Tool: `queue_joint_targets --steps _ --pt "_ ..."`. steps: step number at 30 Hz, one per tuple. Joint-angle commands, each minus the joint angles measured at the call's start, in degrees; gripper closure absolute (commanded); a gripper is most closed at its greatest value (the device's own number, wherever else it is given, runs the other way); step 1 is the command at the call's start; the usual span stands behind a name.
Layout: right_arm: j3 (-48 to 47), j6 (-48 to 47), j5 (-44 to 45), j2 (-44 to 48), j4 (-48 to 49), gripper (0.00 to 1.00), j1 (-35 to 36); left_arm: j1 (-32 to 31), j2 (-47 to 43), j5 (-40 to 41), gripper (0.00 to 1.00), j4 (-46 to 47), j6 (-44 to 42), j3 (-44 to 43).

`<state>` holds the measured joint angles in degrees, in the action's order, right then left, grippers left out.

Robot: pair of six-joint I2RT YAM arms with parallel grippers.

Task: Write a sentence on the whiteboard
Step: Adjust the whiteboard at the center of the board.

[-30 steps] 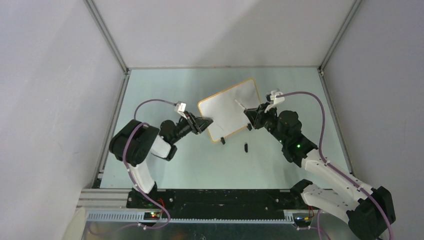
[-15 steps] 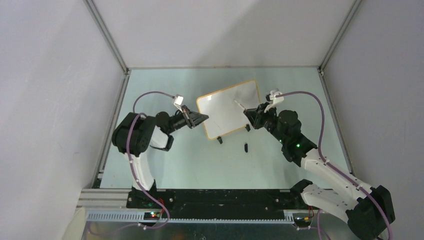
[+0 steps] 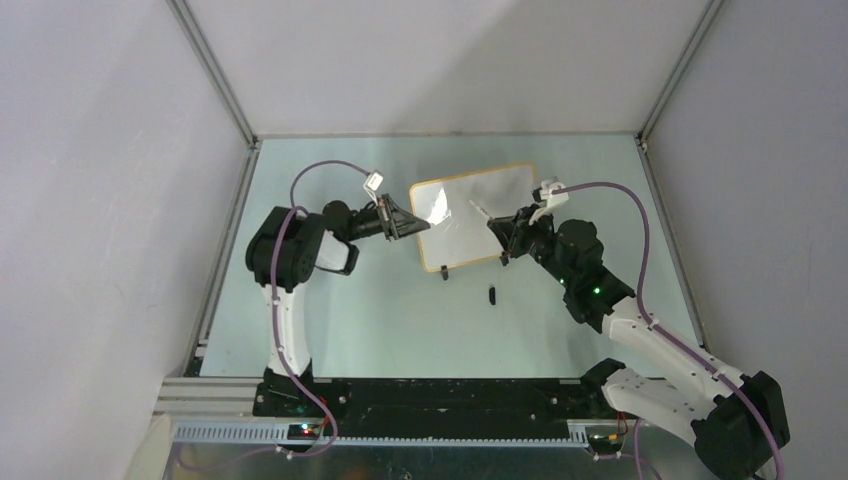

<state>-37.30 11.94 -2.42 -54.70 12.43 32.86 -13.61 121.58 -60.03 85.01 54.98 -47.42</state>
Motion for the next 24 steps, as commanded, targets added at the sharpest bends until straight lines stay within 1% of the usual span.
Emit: queue_joint_targets --steps 1,9,11,12,13,14,15,16,17,18,21,24 --pt "0.03 0.04 0.16 0.90 2.26 1.00 -0.19 -1.73 1.55 -6.38 1.00 2.66 3.92 -2.61" --pt "0.03 0.04 0.26 0.67 2.34 1.00 -0.26 -3.42 3.22 -8.43 1.00 2.66 4.94 -4.28" --pt "-0.34 0.00 0.63 0.33 1.55 1.00 -0.22 -3.32 2.83 -8.25 0.96 2.62 4.73 -4.02" --pt "-0.72 0.01 0.82 0.18 1.33 1.00 -0.19 -3.06 2.54 -7.66 0.88 2.62 4.58 -3.54" --pt "-0.96 0.07 1.09 -0.26 0.66 1.00 -0.02 -2.86 2.00 -7.30 0.84 2.62 4.21 -3.20" --pt "-1.53 0.18 1.40 -0.51 0.31 1.00 0.08 -2.44 1.43 -6.55 0.73 2.61 3.92 -2.41" --pt "-1.85 0.23 1.51 -0.99 -0.45 1.00 0.42 -2.20 1.09 -5.86 0.68 2.61 3.45 -2.02" --pt "-2.68 0.33 1.73 -1.23 -0.95 1.00 0.66 -1.75 0.52 -5.20 0.58 2.61 3.15 -1.17" --pt "-3.83 0.30 1.85 -1.69 -2.19 1.00 1.25 -1.50 0.29 -4.75 0.52 2.66 2.53 -0.83" --pt "-4.40 0.06 2.27 -1.93 -2.92 1.00 1.73 -1.02 -0.19 -3.67 0.41 2.63 1.94 0.05" --pt "-7.39 -0.71 5.32 -3.21 -5.72 1.00 4.84 -0.57 -1.79 0.30 0.30 2.66 0.00 2.69" --pt "-10.06 -1.72 7.62 -5.26 -8.26 1.00 7.85 -0.79 -4.82 4.48 0.29 2.62 -2.17 6.98"
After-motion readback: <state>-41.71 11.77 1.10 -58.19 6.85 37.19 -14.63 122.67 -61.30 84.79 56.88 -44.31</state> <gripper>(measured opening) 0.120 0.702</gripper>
